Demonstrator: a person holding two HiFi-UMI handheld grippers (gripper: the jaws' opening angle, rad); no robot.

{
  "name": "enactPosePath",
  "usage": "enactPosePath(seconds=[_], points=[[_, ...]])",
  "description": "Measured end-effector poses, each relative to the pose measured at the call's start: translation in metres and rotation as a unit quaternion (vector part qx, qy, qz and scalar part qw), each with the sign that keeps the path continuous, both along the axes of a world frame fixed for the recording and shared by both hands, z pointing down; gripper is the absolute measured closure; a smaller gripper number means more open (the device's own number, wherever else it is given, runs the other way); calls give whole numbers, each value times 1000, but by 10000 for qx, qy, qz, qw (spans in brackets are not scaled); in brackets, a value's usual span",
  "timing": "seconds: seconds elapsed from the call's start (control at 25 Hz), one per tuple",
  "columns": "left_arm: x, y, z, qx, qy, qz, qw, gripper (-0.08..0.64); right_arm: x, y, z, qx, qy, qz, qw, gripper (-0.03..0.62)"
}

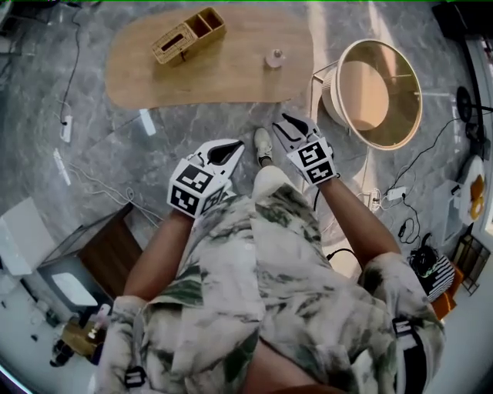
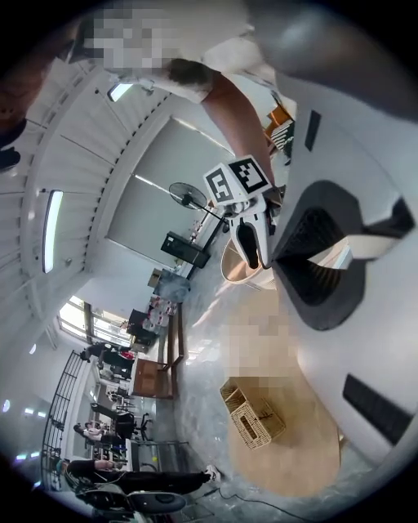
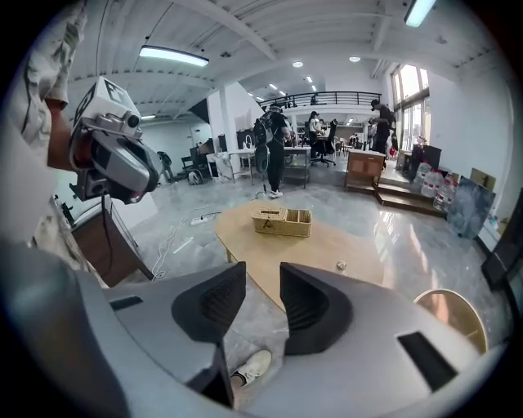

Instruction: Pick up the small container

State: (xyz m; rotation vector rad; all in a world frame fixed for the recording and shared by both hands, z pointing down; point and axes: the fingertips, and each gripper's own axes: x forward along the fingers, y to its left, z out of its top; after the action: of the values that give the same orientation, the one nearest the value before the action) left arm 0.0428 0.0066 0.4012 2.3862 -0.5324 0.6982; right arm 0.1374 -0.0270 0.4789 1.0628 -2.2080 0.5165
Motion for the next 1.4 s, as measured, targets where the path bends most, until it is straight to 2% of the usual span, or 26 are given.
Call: enactPosePath(seconds=[0.4,0.76,1.4], points=[[43,-41,42,-404,-106,-257,9988,538,53,-88,94,-283,132,-24,9995,437],[59,-86,74,-553,-181,-466,9972,538,80,-162,172,-423,275,107,9987,420],[84,-116,117,-831,-208,-516,9950,538,104,-229,257,-530,438,364,9970,364]])
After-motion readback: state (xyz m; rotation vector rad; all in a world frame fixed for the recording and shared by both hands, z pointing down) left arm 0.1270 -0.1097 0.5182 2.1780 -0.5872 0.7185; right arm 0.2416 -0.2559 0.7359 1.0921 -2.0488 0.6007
